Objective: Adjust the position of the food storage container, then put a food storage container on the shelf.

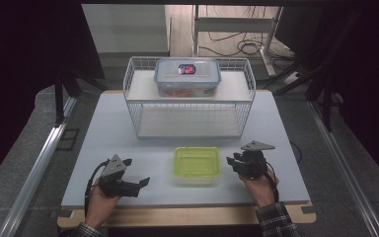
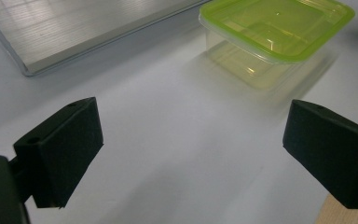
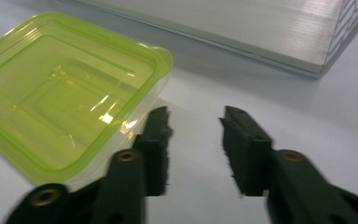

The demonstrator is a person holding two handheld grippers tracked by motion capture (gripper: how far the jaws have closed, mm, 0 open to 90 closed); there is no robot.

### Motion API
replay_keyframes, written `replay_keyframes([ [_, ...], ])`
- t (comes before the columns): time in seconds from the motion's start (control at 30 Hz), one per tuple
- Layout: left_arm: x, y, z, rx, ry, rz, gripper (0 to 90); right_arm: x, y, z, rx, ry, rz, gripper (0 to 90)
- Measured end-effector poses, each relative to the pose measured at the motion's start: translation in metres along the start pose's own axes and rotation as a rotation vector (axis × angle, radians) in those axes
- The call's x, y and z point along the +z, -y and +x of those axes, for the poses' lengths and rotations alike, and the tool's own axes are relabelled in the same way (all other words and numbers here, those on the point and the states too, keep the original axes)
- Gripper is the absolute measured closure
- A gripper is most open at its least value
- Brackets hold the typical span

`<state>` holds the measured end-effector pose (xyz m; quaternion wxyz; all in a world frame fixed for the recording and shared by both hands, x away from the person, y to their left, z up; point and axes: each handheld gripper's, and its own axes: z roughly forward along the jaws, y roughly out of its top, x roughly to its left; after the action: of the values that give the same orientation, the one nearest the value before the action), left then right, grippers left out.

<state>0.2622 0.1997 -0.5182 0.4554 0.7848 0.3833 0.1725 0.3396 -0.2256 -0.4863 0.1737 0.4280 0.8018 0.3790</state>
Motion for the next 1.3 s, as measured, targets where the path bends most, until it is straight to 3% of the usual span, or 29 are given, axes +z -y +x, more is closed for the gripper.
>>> replay_keyframes([
  [0.23, 0.000, 0.001, 0.001, 0.000, -0.003, 0.002, 4.6, -0.005, 0.006, -0.007, 0.021, -0.026, -0.016, 38.1],
  [0.33, 0.001, 0.001, 0.001, 0.001, -0.004, 0.002, 4.5, -0.009, 0.006, -0.009, 0.033, -0.045, -0.042, 35.5],
  [0.57, 0.000, 0.001, 0.001, -0.001, -0.006, -0.005, 4.5, -0.012, 0.005, -0.008, 0.070, -0.085, -0.030, 30.3],
  [0.67, 0.000, 0.001, 0.001, -0.002, -0.006, -0.007, 4.5, -0.012, 0.004, -0.003, 0.071, -0.098, -0.028, 32.2],
  [0.73, -0.001, 0.000, 0.001, -0.002, -0.006, -0.009, 4.6, -0.011, 0.003, 0.001, 0.098, -0.129, -0.031, 33.8],
  [0.8, -0.001, 0.000, 0.001, -0.001, -0.008, -0.009, 4.5, -0.007, 0.003, 0.003, 0.139, -0.178, -0.035, 35.4],
  [1.0, -0.001, 0.000, 0.001, 0.003, -0.008, -0.012, 4.6, 0.006, -0.001, 0.009, 0.243, -0.235, 0.013, 46.1],
  [1.17, -0.001, 0.000, 0.000, 0.007, -0.004, -0.010, 4.6, 0.020, -0.002, 0.003, 0.331, -0.269, 0.041, 53.4],
  [1.3, -0.001, 0.000, 0.000, 0.010, -0.003, -0.010, 4.6, 0.032, -0.002, -0.004, 0.426, -0.327, 0.082, 60.5],
])
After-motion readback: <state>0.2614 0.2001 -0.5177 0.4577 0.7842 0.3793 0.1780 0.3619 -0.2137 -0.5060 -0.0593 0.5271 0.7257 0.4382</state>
